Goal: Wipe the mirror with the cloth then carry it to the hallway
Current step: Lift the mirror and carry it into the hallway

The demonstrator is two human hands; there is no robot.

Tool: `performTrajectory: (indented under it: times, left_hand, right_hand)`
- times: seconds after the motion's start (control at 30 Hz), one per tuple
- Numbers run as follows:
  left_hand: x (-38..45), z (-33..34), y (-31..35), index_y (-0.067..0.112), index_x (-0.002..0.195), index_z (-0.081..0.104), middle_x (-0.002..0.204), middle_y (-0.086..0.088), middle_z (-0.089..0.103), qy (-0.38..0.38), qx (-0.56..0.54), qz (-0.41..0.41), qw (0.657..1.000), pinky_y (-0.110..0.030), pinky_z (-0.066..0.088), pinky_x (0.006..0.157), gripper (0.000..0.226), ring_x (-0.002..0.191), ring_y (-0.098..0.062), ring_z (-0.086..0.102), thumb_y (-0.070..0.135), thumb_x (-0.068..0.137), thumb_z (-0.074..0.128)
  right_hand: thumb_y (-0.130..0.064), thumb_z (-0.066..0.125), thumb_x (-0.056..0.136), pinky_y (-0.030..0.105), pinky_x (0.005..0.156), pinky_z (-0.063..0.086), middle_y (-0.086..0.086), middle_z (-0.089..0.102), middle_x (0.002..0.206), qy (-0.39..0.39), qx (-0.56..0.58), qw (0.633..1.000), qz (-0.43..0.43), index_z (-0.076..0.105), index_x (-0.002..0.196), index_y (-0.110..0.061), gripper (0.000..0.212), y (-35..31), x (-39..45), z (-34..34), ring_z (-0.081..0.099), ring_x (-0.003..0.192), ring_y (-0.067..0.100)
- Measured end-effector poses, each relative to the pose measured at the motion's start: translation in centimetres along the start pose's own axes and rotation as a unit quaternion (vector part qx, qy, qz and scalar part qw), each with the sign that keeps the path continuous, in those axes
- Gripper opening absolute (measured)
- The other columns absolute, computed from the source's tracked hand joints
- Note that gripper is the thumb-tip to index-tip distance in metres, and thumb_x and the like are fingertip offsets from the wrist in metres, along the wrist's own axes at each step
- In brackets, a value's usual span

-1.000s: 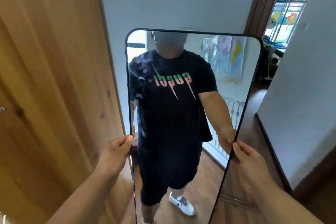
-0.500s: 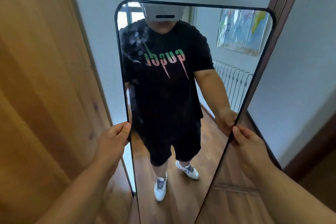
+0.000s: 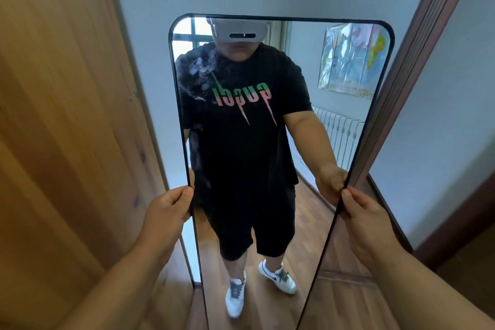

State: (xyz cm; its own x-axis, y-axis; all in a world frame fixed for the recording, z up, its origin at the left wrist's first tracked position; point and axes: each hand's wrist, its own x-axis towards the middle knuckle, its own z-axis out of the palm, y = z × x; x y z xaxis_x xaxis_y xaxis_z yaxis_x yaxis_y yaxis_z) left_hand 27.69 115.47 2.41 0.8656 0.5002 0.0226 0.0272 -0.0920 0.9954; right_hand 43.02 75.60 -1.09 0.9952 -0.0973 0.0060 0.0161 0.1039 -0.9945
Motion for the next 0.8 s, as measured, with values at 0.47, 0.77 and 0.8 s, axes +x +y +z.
performTrajectory:
  times: [0.47, 0.77, 0.8]
  left_hand:
    - [-0.6, 0.7, -2.7, 0.061, 0.081, 0.082, 0.098, 0.02, 0.083, 0.022, 0.04, -0.063, 0.997, -0.022, 0.059, 0.084, 0.049, 0.101, -0.019, 0.079, 0.043, 0.117, 0.055]
    - [1.1, 1.3, -2.6, 0.055, 0.075, 0.081, 0.103, -0.006, 0.083, 0.023, 0.047, -0.059, 0.997, -0.031, 0.06, 0.092, 0.048, 0.109, -0.031, 0.076, 0.045, 0.115, 0.058]
    - [1.4, 1.4, -2.6, 0.047, 0.076, 0.081, 0.11, -0.016, 0.08, 0.023, 0.047, -0.061, 0.997, -0.034, 0.06, 0.092, 0.046, 0.11, -0.037, 0.075, 0.046, 0.115, 0.058]
  right_hand:
    - [-0.031, 0.071, 0.105, 0.043, 0.101, 0.059, -0.01, 0.085, 0.109, 0.024, -0.04, 0.999, 0.026, 0.085, 0.107, -0.045, 0.019, 3.0, -2.3, 0.1, 0.08, 0.103, 0.01]
    - [-0.041, 0.073, 0.103, 0.04, 0.1, 0.06, -0.023, 0.082, 0.109, 0.042, -0.065, 0.996, 0.039, 0.082, 0.103, -0.05, 0.013, 3.4, -0.9, 0.7, 0.077, 0.109, 0.012]
    - [-0.043, 0.072, 0.103, 0.04, 0.1, 0.06, -0.024, 0.082, 0.108, 0.042, -0.07, 0.996, 0.039, 0.081, 0.103, -0.051, 0.012, 3.5, -0.7, 0.8, 0.077, 0.108, 0.011]
